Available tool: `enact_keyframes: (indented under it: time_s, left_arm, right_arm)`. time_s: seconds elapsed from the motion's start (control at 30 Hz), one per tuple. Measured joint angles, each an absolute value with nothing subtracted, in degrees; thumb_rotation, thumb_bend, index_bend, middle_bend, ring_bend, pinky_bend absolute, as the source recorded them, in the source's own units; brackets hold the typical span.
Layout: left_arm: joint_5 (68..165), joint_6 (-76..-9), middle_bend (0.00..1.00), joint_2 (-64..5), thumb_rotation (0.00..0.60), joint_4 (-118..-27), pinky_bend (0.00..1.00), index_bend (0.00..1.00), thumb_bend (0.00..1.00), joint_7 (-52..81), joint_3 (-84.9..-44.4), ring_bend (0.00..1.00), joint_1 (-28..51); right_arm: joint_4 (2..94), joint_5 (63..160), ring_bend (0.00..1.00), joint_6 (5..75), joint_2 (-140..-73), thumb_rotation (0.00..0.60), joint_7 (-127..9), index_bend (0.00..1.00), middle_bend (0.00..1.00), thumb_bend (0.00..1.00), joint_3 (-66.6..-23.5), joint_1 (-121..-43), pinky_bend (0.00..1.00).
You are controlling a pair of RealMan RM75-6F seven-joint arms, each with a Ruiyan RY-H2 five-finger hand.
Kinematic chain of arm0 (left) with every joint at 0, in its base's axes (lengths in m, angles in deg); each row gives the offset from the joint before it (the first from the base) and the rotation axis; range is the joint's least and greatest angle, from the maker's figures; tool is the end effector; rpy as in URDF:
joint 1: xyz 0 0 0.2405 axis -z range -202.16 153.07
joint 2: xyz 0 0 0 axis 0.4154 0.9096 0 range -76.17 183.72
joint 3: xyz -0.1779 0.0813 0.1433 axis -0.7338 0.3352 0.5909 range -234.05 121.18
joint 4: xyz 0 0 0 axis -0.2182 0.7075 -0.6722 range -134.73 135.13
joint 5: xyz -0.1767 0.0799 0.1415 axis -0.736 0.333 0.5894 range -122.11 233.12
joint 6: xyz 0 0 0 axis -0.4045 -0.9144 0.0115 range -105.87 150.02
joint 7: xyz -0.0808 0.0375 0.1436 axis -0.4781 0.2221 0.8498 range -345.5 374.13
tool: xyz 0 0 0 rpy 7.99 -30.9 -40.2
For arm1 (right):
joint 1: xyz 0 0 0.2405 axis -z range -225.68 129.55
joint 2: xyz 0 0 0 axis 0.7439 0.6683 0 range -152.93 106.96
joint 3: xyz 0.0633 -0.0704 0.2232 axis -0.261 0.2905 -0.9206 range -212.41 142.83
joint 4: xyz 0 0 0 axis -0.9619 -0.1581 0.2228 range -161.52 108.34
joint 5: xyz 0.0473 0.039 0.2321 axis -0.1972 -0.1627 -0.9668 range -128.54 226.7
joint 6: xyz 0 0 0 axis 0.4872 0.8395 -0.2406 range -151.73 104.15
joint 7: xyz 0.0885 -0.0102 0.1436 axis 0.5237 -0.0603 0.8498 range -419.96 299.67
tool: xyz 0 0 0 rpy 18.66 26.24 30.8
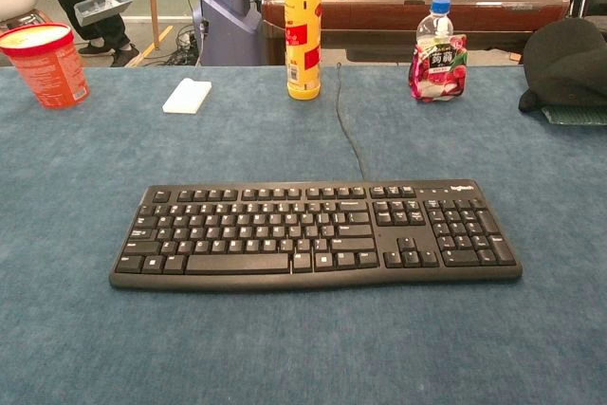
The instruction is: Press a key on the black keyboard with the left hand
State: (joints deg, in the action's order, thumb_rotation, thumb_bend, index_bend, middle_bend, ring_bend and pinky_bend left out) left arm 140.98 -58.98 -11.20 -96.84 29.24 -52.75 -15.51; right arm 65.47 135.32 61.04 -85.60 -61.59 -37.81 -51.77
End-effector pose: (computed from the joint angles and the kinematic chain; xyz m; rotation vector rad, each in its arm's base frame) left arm -0.2914 0.1972 0.0846 -1.5958 -0.8522 -0.7175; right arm -0.3179 -0.2021 0.1342 1.3945 -0.8712 0.8529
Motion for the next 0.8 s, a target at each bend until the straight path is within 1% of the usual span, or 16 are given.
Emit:
enact_keyframes:
  time_s: [0.17, 0.2, 0.27, 0.3, 0.33, 0.37, 0.43, 0.5, 0.53, 0.57, 0.63, 0.73, 0.8]
  left_arm:
    - [141.8, -58.2, 0.48, -11.2, 0.6, -96.9, 0.56, 0.39, 0.33, 28.9, -52.5, 0.41, -15.5]
    - [142.0, -58.1, 0.49, -11.2, 0.6, -97.0, 0.57, 0.39, 0.33, 28.9, -52.5, 0.43, -15.5]
    - [142.7, -58.1, 0.56, -11.2, 0.6, -97.4, 0.61, 0.39, 0.33, 29.0, -52.5, 0.55, -15.4]
    - [142.9, -57.9, 0.6, -11.2, 0.6, -97.7, 0.65, 0.38, 0.33, 29.1, -52.5, 0.64, -15.2]
    - [143.1, -57.4, 0.63, -11.0, 0.6, -98.3, 0.7, 0.37, 0.33, 29.1, -52.5, 0.69, -15.0]
    - [143.3, -56.9, 0.63, -10.7, 0.6, -98.7, 0.75, 0.37, 0.33, 29.1, -52.5, 0.7, -14.6]
    - [143.9, -55.1, 0.63, -10.1, 0.6, -99.8, 0.87, 0.36, 0.33, 29.1, -52.5, 0.69, -13.5]
    - [144.6, -53.3, 0.63, -9.6, 0.6, -100.7, 0.94, 0.36, 0.33, 28.4, -52.6, 0.67, -12.2]
    - [144.9, -52.3, 0.63, -9.3, 0.6, -101.2, 0.96, 0.35, 0.33, 27.2, -52.6, 0.67, -11.5]
    - [145.1, -51.5, 0.63, -9.1, 0.6, -101.6, 0.97, 0.35, 0.33, 26.0, -52.7, 0.68, -10.9]
    - [145.6, -48.7, 0.66, -8.3, 0.6, -102.6, 0.99, 0.34, 0.33, 22.3, -52.9, 0.72, -8.9]
    - [146.2, -43.6, 0.75, -7.4, 0.6, -103.4, 1.0, 0.34, 0.33, 18.0, -53.6, 0.8, -5.1]
    - [146.0, -41.3, 0.83, -7.2, 0.6, -103.9, 1.0, 0.33, 0.33, 17.8, -54.2, 0.86, -3.4]
  right_arm:
    - [65.9, 136.3, 0.33, 61.5, -85.8, 0.6, -62.3, 0.36, 0.38, 0.11, -37.6, -51.8, 0.51]
    - [65.9, 136.3, 0.33, 61.4, -85.8, 0.6, -62.3, 0.36, 0.38, 0.11, -37.6, -51.8, 0.51]
    - [65.8, 136.1, 0.33, 61.0, -85.8, 0.6, -62.2, 0.36, 0.38, 0.11, -37.6, -52.0, 0.51]
    - [65.7, 135.9, 0.33, 60.7, -85.8, 0.6, -62.2, 0.36, 0.38, 0.11, -37.7, -52.1, 0.51]
    - [65.7, 135.8, 0.33, 60.5, -85.9, 0.6, -62.2, 0.36, 0.38, 0.11, -37.7, -52.2, 0.51]
    - [65.6, 135.8, 0.33, 60.3, -85.9, 0.6, -62.2, 0.36, 0.38, 0.11, -37.7, -52.3, 0.51]
    - [65.6, 136.0, 0.33, 60.1, -85.9, 0.6, -62.1, 0.36, 0.38, 0.11, -37.6, -52.4, 0.51]
    - [65.7, 136.2, 0.33, 60.2, -85.9, 0.6, -62.1, 0.36, 0.38, 0.11, -37.5, -52.4, 0.51]
    - [65.8, 136.2, 0.33, 60.3, -85.8, 0.6, -62.1, 0.36, 0.38, 0.11, -37.5, -52.4, 0.51]
    - [65.8, 136.2, 0.33, 60.4, -85.8, 0.6, -62.0, 0.36, 0.38, 0.11, -37.5, -52.3, 0.51]
    - [65.9, 136.1, 0.33, 60.7, -85.7, 0.6, -61.9, 0.36, 0.38, 0.11, -37.6, -52.2, 0.51]
    - [65.9, 135.9, 0.33, 61.0, -85.5, 0.6, -61.8, 0.36, 0.38, 0.11, -37.7, -52.0, 0.51]
    - [65.9, 135.9, 0.33, 61.3, -85.4, 0.6, -61.7, 0.36, 0.38, 0.11, -37.8, -51.9, 0.51]
